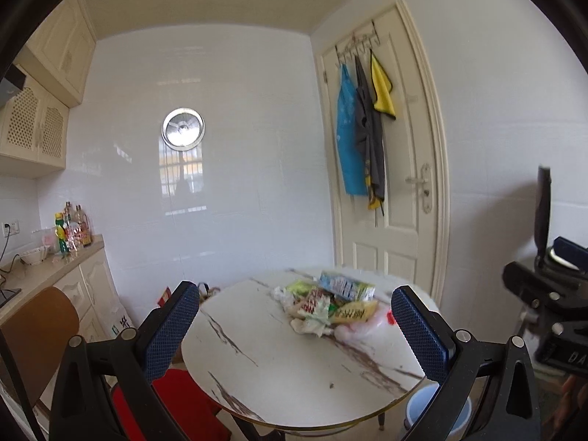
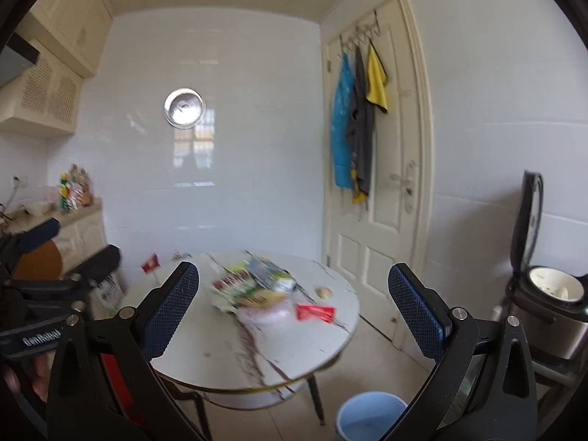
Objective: Collect trash
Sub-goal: 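Grasp the pink plastic bag with the left tool while the right tool grasps the red wrapper, then carry both items to the blue bucket and open both tools to drop them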
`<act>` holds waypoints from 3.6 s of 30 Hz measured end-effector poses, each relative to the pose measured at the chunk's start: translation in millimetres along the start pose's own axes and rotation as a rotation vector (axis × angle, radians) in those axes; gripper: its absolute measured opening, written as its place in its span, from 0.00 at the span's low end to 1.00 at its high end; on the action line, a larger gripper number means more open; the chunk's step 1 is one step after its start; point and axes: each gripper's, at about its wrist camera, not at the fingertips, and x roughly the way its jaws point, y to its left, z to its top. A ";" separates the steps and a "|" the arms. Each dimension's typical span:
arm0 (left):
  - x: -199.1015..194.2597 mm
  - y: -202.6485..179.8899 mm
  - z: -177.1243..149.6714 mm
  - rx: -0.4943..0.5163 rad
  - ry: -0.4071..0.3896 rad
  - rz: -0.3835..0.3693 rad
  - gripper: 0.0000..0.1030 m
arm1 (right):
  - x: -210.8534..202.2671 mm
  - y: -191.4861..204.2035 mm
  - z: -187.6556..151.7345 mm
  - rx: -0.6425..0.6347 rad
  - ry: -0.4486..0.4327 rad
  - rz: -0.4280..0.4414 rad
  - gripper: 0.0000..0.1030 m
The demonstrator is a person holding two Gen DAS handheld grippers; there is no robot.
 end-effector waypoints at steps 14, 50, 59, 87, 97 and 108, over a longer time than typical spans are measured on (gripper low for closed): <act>204.5 -21.2 2.2 -0.003 0.432 -0.141 0.99 | 155.3 -75.5 -73.5 0.017 0.361 0.045 1.00; 376.1 -24.9 -69.6 -0.094 0.713 -0.346 0.93 | 346.1 -52.0 -103.3 -0.264 0.591 0.362 1.00; 354.7 22.7 -43.6 -0.202 0.749 -0.445 0.93 | 352.9 -38.7 -104.2 -0.252 0.633 0.484 0.44; 299.0 -147.6 -15.6 0.016 0.470 -0.536 0.90 | 199.1 -161.3 -97.2 0.287 0.408 0.231 0.18; 355.6 -301.5 -52.8 0.186 0.557 -0.644 0.90 | 191.9 -259.6 -149.4 0.447 0.488 -0.005 0.18; 431.7 -374.1 -90.5 0.237 0.656 -0.624 0.97 | 226.0 -312.3 -211.5 0.564 0.569 -0.037 0.19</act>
